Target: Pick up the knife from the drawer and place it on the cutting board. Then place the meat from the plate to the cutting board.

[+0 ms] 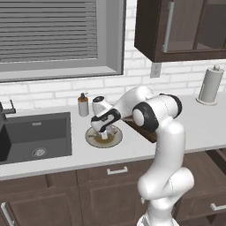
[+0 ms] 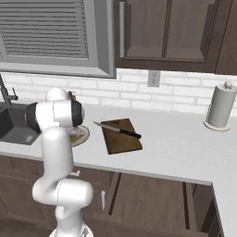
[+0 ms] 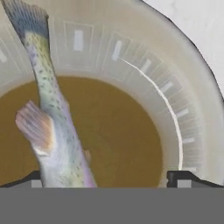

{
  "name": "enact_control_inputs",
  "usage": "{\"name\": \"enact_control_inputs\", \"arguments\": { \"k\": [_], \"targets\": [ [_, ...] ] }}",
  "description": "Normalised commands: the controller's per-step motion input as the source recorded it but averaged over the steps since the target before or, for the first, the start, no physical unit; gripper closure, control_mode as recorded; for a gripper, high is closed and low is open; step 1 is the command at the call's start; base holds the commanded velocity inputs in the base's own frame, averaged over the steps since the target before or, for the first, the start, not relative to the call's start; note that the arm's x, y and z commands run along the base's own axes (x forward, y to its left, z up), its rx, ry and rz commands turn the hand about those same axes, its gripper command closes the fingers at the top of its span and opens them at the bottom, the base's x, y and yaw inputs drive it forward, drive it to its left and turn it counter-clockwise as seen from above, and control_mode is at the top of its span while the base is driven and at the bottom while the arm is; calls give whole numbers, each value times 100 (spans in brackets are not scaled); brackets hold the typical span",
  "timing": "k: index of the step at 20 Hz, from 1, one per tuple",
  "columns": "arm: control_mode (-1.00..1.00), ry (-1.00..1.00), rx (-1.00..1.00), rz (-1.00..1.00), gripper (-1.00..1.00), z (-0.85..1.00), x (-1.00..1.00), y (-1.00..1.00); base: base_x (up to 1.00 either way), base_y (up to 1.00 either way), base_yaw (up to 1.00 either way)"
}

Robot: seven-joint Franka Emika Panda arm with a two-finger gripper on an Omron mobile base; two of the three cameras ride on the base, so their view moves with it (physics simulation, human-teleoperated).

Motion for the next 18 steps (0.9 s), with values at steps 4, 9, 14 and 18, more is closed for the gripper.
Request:
{"name": "enact_control_inputs", "arguments": {
  "k": [4,9,14,18],
  "targets": [
    [-100,7,-10,2,100,-44,-3,21,0,0,0],
    [-100,1,-6,1,100,-27,-14,12,0,0,0],
    [-100,-4,0,2,100,9,-47,0,0,0,0],
    [-100,-19,0,1,100,72,-93,-35,0,0,0]
  ]
}}
